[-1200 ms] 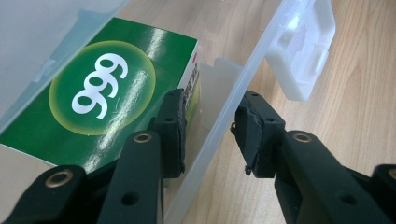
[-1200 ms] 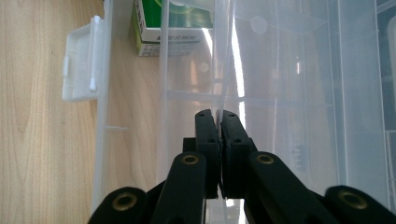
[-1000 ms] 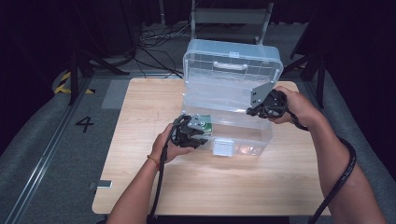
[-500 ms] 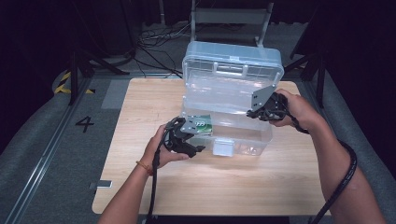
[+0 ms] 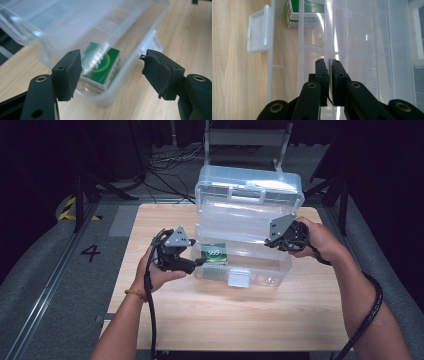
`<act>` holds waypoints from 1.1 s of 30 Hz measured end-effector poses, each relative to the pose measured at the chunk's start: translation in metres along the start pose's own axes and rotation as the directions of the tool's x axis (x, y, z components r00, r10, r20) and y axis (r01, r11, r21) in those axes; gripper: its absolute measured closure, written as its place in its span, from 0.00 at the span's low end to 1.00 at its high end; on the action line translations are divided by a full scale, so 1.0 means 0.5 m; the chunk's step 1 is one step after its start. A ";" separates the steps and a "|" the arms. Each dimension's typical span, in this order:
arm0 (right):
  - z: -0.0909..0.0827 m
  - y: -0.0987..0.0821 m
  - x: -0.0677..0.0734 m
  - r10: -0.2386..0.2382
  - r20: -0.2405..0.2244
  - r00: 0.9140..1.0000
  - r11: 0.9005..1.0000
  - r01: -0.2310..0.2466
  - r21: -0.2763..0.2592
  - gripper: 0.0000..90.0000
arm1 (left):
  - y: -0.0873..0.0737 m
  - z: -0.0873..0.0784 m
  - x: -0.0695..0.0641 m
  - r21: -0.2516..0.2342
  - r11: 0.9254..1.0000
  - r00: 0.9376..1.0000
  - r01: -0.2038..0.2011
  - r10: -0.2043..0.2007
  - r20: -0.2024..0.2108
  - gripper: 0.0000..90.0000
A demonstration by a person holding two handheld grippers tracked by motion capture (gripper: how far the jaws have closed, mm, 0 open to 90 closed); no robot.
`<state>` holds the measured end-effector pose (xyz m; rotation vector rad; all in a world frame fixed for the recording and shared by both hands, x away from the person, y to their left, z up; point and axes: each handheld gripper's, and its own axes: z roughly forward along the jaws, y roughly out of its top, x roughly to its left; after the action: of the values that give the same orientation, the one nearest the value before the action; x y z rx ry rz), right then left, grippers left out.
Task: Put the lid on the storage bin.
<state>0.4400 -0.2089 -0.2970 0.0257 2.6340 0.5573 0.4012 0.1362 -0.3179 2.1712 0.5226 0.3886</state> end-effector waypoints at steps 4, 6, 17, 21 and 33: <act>0.000 -0.002 -0.001 0.001 -0.002 1.000 1.000 -0.001 -0.008 0.96 | 0.020 0.004 0.023 -0.019 0.999 0.999 0.028 -0.029 -0.016 0.40; 0.000 -0.002 -0.001 0.002 0.001 1.000 1.000 -0.002 -0.006 0.96 | 0.031 0.010 0.036 -0.033 0.998 0.999 0.047 -0.048 -0.026 0.43; -0.001 -0.005 0.011 0.014 0.021 1.000 1.000 -0.013 -0.006 0.95 | 0.072 0.048 0.077 -0.039 0.995 0.995 0.091 -0.092 -0.033 0.52; -0.001 -0.008 0.012 0.013 0.031 0.999 1.000 -0.012 -0.014 0.95 | 0.078 0.047 0.085 -0.057 0.993 0.994 0.099 -0.101 -0.043 0.55; 0.001 -0.013 0.027 0.022 0.061 0.998 0.999 -0.020 -0.028 0.94 | 0.114 0.045 0.114 -0.070 0.990 0.990 0.124 -0.128 -0.056 0.66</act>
<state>0.4286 -0.2132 -0.3055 0.0610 2.5685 0.5905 0.4735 0.1179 -0.2805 2.0557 0.6673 0.3978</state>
